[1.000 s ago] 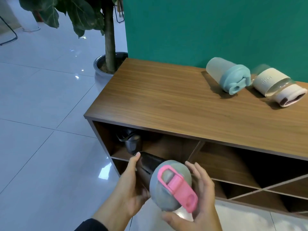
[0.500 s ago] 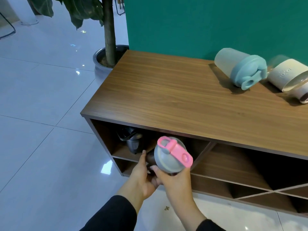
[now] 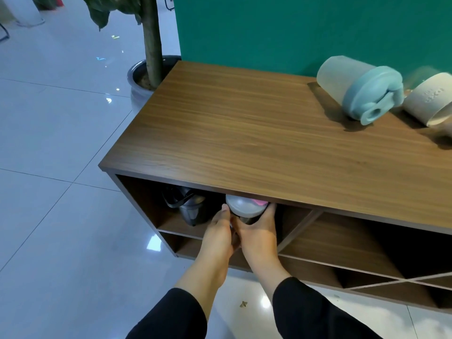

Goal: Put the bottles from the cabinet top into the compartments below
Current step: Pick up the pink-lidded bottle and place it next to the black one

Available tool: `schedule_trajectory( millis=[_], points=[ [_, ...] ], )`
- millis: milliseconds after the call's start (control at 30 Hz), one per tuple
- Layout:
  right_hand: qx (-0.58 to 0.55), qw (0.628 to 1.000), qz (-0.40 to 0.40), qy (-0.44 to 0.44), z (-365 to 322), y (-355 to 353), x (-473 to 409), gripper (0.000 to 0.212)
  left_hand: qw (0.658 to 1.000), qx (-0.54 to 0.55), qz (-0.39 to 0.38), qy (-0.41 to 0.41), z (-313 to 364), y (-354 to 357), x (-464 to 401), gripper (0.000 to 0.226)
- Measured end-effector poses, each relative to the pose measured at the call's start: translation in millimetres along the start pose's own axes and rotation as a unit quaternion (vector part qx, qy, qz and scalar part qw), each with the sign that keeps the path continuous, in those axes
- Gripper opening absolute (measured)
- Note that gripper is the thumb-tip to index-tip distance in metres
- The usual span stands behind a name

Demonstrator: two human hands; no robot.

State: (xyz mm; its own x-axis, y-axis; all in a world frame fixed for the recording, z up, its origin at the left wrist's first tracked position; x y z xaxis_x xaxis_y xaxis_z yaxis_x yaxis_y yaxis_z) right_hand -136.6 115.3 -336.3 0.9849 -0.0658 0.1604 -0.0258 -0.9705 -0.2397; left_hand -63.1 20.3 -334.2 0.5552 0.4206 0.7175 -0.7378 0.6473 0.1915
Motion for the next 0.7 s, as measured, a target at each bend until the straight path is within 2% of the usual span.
schedule_trajectory(
  millis=[100,233,300,400,433,500,533,567,633,700],
  points=[
    [0.019,1.000,-0.013,0.019,2.7,-0.6,0.8,0.092,1.000,0.016,0.012,-0.015,-0.7,1.5,2.6,0.044],
    [0.039,0.993,-0.083,0.077,25.6,-2.3,20.3,0.102,0.998,0.038,0.037,-0.023,-7.1,-7.9,3.7,0.051],
    [0.082,0.986,-0.112,0.089,37.0,-14.5,48.8,0.082,0.998,0.016,0.064,-0.014,-8.3,-16.3,6.4,0.039],
    [0.126,0.977,-0.154,0.082,26.5,-54.4,101.0,0.013,0.997,-0.043,0.067,0.004,-10.6,-16.9,15.2,0.043],
    [0.146,0.975,-0.161,0.050,10.2,-68.0,111.8,0.013,0.996,-0.060,0.058,0.020,-8.3,-14.2,21.2,0.042],
    [0.143,0.978,-0.132,-0.079,-47.3,-100.0,119.5,0.037,0.994,-0.079,0.048,0.056,-0.8,-9.9,32.9,0.037],
    [0.122,0.975,-0.097,-0.160,-85.1,-118.2,117.5,0.041,0.993,-0.084,0.046,0.071,4.1,-8.0,38.9,0.033],
    [0.099,0.965,-0.057,-0.237,-121.4,-137.3,114.0,0.038,0.992,-0.087,0.045,0.083,9.2,-6.7,44.4,0.029],
    [0.055,0.943,0.056,-0.323,-182.5,-175.5,89.1,0.027,0.990,-0.096,0.035,0.099,15.1,-1.5,53.3,0.021],
    [0.009,0.937,0.135,-0.323,-220.8,-199.1,41.6,0.015,0.987,-0.107,0.030,0.114,20.5,3.2,63.1,0.017]
  ],
)
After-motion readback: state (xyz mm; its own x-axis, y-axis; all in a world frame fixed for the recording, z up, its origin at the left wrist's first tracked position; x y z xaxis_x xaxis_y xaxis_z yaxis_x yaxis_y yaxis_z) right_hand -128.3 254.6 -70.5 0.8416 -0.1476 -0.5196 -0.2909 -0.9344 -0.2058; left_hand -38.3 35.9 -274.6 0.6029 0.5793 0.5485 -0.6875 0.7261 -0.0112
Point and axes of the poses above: each hand's wrist, its own x-axis away from the middle knuckle, its own y-axis out of the palm, z = x × y, the point moved 8 cm from there along -x, towards the middle knuckle, and after that the axes turned 8 degrees about z, right-handed, at the moved point
